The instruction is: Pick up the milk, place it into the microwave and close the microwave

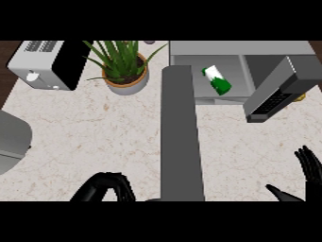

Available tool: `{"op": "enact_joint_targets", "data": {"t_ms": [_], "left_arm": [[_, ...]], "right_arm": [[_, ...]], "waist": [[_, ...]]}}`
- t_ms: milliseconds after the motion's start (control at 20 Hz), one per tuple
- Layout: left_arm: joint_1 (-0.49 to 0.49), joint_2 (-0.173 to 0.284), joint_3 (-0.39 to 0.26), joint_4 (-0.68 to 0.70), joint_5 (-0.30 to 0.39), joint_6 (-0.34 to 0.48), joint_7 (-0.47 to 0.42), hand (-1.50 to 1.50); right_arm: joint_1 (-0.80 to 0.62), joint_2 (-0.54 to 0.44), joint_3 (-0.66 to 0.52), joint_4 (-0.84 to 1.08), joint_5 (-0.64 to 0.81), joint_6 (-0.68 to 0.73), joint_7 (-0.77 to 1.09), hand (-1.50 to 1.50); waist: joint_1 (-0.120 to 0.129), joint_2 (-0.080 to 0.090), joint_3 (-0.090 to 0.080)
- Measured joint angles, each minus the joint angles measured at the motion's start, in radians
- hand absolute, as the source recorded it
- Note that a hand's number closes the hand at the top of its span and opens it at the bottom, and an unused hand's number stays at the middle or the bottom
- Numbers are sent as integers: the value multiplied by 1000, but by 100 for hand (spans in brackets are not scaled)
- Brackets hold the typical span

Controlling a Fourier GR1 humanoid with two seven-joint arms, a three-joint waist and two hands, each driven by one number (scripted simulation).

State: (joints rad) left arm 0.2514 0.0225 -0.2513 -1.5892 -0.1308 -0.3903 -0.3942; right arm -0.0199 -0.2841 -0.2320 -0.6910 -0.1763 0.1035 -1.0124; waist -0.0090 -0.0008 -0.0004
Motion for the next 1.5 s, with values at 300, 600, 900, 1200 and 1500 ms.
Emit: {"op": "enact_joint_targets", "data": {"t_ms": [300, 600, 900, 1200, 1500], "left_arm": [[-162, -17, -15, 139, -32, 128, 6, 150], [-297, -16, -118, 272, -96, 86, 112, 150], [-417, -21, -277, 443, -84, 82, 163, 150], [-536, -19, -471, 559, 22, 221, 122, 150], [-606, 1, -608, 603, 181, 410, 69, 150]], "right_arm": [[51, -60, -31, -21, -35, 47, 10, -150], [91, -97, -28, -44, -52, 86, 22, -150], [105, -135, -32, -71, -77, 116, 37, -150], [106, -141, -13, -126, -91, 137, 43, -150], [105, -155, 25, -208, -105, 165, 65, -150]], "waist": [[2, 1, 0], [-11, 2, 1], [-21, 3, 1], [-30, 4, 0], [-59, 10, -2]]}}
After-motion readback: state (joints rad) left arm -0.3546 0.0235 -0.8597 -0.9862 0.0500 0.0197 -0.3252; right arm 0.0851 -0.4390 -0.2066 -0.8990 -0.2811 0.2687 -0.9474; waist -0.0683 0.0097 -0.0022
